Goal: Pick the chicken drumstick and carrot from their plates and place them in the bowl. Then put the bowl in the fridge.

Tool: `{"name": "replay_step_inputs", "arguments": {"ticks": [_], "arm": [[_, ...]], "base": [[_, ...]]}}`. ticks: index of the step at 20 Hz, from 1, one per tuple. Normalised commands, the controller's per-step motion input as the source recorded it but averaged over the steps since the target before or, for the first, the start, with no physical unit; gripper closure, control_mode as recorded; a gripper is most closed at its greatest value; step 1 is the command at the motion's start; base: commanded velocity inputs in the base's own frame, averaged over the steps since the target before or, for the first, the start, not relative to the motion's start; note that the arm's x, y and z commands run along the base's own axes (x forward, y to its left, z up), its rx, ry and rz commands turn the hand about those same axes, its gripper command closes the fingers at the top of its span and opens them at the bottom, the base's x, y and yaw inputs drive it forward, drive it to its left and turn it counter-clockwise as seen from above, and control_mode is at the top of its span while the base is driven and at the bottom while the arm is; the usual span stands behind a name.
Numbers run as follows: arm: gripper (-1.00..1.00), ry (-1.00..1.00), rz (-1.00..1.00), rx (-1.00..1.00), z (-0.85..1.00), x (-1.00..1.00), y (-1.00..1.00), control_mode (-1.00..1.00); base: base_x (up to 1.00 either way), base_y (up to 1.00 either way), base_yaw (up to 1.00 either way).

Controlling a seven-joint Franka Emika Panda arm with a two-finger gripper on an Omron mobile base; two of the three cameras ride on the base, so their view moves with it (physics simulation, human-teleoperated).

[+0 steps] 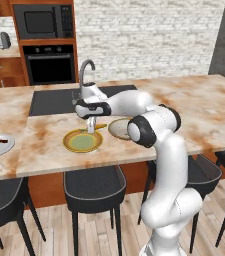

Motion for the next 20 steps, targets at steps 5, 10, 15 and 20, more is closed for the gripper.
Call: {"name": "replay_step_inputs", "arguments": {"ticks": [5, 10, 15, 20], "arm": [[1.00, -0.01, 0.02, 0.00, 0.13, -0.20, -0.64, -1.00], [1.00, -0.02, 0.05, 0.00, 0.04, -0.14, -0.70, -1.00], [1.00, 0.00, 0.00, 0.00, 0.01, 0.03, -0.64, -1.00], [1.00, 0.00, 0.12, 0.00, -0.02, 0.22, -0.63, -1.00]], "base": [[0.00, 0.00, 0.00], [0.00, 0.00, 0.00], [0.00, 0.00, 0.00], [0.00, 0.00, 0.00]]}}
